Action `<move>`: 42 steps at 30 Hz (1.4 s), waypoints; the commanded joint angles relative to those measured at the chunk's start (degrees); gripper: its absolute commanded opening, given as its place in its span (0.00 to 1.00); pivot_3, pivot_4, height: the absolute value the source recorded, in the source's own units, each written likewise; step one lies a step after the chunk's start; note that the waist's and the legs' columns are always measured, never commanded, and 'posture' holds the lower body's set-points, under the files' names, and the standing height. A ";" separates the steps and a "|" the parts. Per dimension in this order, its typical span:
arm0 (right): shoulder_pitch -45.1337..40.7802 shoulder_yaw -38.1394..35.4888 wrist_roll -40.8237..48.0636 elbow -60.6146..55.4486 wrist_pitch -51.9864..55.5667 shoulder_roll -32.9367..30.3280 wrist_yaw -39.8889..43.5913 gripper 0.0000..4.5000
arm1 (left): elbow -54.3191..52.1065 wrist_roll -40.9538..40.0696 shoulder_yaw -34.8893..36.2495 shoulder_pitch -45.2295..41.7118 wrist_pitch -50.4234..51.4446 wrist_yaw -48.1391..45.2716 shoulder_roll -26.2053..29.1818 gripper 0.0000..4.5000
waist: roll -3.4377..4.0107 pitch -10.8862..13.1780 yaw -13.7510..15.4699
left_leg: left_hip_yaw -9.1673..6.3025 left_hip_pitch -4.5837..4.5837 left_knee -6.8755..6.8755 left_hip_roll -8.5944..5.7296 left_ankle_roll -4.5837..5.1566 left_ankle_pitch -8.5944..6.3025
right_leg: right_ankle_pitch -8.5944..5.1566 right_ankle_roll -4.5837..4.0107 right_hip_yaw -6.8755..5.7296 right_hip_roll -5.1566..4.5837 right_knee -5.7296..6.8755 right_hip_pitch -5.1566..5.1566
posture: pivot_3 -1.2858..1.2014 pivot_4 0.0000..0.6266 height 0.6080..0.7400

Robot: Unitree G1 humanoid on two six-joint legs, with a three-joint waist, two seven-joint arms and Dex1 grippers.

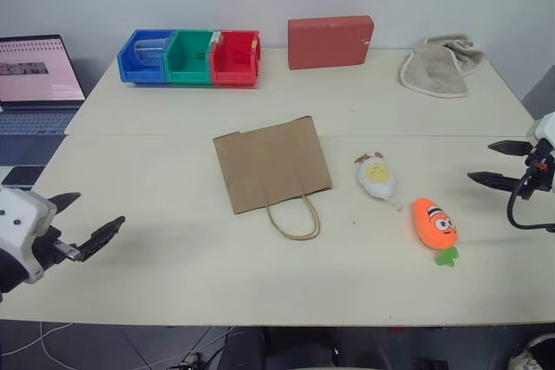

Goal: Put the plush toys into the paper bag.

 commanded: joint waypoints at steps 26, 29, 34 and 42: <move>24.39 -7.49 23.26 -65.92 26.96 -0.96 -4.36 1.00 | 2.86 15.27 -56.19 -35.22 -10.73 -6.48 -10.34 1.00 | -0.06 -0.05 1.48 | -0.13 -0.10 0.08 0.03 0.00 0.00 | 0.32 0.55 0.04 0.16 -0.07 0.07 | 0.52 0.24 1.00; 26.62 -8.05 23.48 -68.03 27.56 -0.97 -5.31 1.00 | 6.97 17.53 -58.08 -36.99 -13.96 -6.76 -12.20 0.96 | -0.07 -0.05 1.59 | -0.15 -0.15 0.10 0.02 0.00 0.00 | 0.32 0.56 0.05 0.17 -0.09 0.07 | 0.52 0.24 1.00; 29.45 -9.50 24.51 -69.84 28.33 -1.19 -5.87 1.00 | 10.80 18.19 -59.66 -39.09 -16.73 -7.89 -14.86 0.65 | -0.08 -0.05 1.66 | -0.19 -0.19 0.10 0.01 0.00 0.00 | 0.36 0.62 0.04 0.17 -0.12 0.07 | 0.52 0.24 1.00; 30.69 -10.75 23.75 -69.76 27.83 -1.81 -7.02 1.00 | 11.38 17.00 -59.94 -38.70 -16.72 -12.18 -14.39 0.07 | -0.08 -0.05 1.64 | -0.19 -0.18 0.11 0.02 0.01 0.00 | 0.37 0.64 0.04 0.19 -0.12 0.07 | 0.52 0.24 1.00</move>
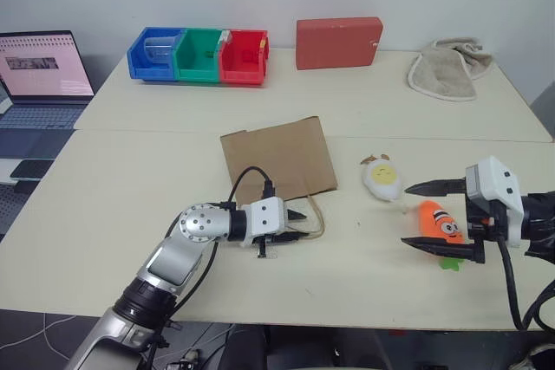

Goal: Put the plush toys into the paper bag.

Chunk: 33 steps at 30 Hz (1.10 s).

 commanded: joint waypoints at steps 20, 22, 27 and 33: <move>2.81 4.30 -0.52 -7.88 0.01 8.58 -12.68 0.13 | -2.64 -15.12 9.23 -13.54 16.00 -3.79 -1.59 0.00 | -0.06 -0.02 -0.22 | -0.10 -0.04 0.03 0.03 0.00 0.00 | 0.01 0.03 -0.03 0.08 0.00 0.00 | 0.52 0.24 1.00; 0.25 9.64 -2.94 -7.29 -1.39 12.79 -15.84 0.00 | -4.88 -18.39 10.58 -13.96 20.26 -2.95 -2.16 0.00 | -0.06 -0.02 -0.37 | -0.09 -0.02 0.02 0.04 0.00 0.00 | 0.02 0.03 -0.01 0.10 0.01 0.00 | 0.52 0.24 1.00; -5.35 19.29 -11.75 -1.13 -5.93 19.14 -20.40 0.00 | -8.29 -24.85 13.09 -14.84 28.79 -0.76 -3.33 0.00 | -0.10 -0.02 -0.16 | -0.17 -0.05 0.04 0.06 0.00 0.00 | 0.01 0.03 -0.04 0.15 0.00 0.00 | 0.52 0.24 1.00; -11.67 29.34 -21.51 8.36 -12.69 28.32 -25.00 0.00 | -8.72 -28.18 14.79 -15.64 33.19 0.93 -3.39 0.00 | -0.12 -0.03 -0.20 | -0.22 -0.02 0.02 0.11 0.00 0.00 | 0.01 0.02 -0.04 0.23 0.03 -0.01 | 0.52 0.24 1.00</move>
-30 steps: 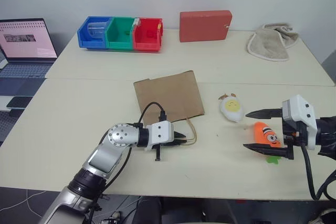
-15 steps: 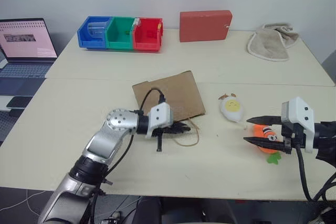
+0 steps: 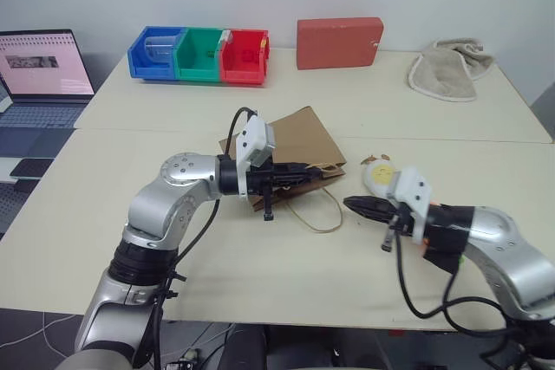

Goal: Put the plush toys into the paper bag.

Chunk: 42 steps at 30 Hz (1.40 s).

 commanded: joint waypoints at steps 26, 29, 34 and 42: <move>-9.22 13.20 -28.85 33.03 -22.43 22.48 -19.65 0.00 | 0.37 -7.89 7.54 -10.31 6.89 4.08 2.33 0.00 | -0.02 -0.01 -0.17 | -0.08 0.02 -0.03 0.05 -0.01 0.01 | 0.04 -0.09 0.00 0.11 0.05 -0.04 | 0.52 0.24 1.00; -9.16 13.47 -29.45 32.60 -20.47 22.57 -18.70 0.00 | 2.64 -5.96 7.89 -13.50 4.04 3.90 3.19 0.00 | -0.03 -0.02 -0.17 | -0.09 0.03 -0.03 0.07 -0.01 0.01 | 0.04 -0.09 0.00 0.14 0.05 -0.04 | 0.52 0.24 1.00; -9.42 13.44 -30.05 32.13 -19.04 22.23 -17.91 0.00 | 6.25 -3.94 8.98 -19.24 -0.76 4.39 3.25 0.00 | -0.06 -0.04 -0.16 | -0.09 0.03 -0.04 0.07 -0.01 0.01 | 0.04 -0.09 -0.01 0.14 0.04 -0.04 | 0.52 0.24 1.00; -9.40 13.46 -30.07 31.42 -17.22 22.71 -17.18 0.00 | 6.52 -2.45 8.47 -21.65 -4.14 4.68 2.73 0.00 | -0.06 -0.04 -0.18 | -0.09 0.03 -0.06 0.07 -0.02 0.01 | 0.04 -0.09 -0.01 0.14 0.03 -0.04 | 0.52 0.24 1.00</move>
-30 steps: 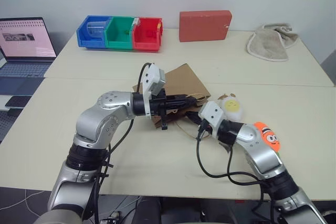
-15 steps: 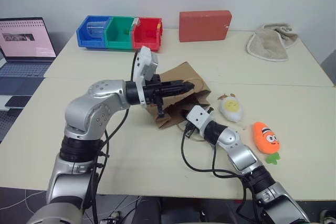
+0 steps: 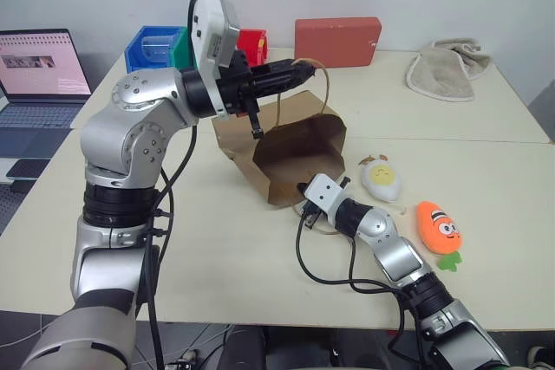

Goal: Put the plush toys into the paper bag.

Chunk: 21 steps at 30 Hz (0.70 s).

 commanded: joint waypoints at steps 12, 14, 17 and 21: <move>0.21 -1.03 0.45 -5.57 4.84 -0.12 0.92 0.00 | -8.58 -2.23 -3.17 8.45 3.09 -6.43 2.48 0.00 | 0.00 0.00 -0.55 | -0.01 -0.01 0.00 0.01 0.00 0.00 | 0.00 0.00 0.01 0.00 0.01 0.00 | 0.52 0.24 1.00; 0.68 -1.68 1.23 -8.81 6.86 -0.71 1.80 0.00 | -9.58 -3.00 -3.25 9.58 4.15 -7.14 2.84 0.00 | 0.00 0.00 -0.59 | -0.01 -0.02 0.00 0.01 0.00 0.00 | 0.00 0.00 0.01 0.00 0.01 -0.01 | 0.52 0.24 1.00; 1.54 -2.32 2.91 -14.15 9.86 -2.23 4.29 0.00 | -10.04 -2.89 -3.73 10.51 4.35 -7.49 3.07 0.00 | 0.00 0.00 -0.58 | -0.02 -0.05 -0.01 0.01 0.00 0.00 | -0.01 -0.01 0.00 0.00 0.01 -0.04 | 0.52 0.24 1.00; 2.24 -3.20 4.60 -19.84 12.96 -4.08 6.78 0.00 | -10.31 -2.61 -4.28 11.29 4.29 -7.97 2.89 0.00 | 0.00 0.00 -0.55 | -0.02 -0.05 0.00 0.01 0.00 0.00 | -0.01 -0.01 0.00 0.00 0.01 -0.04 | 0.52 0.24 1.00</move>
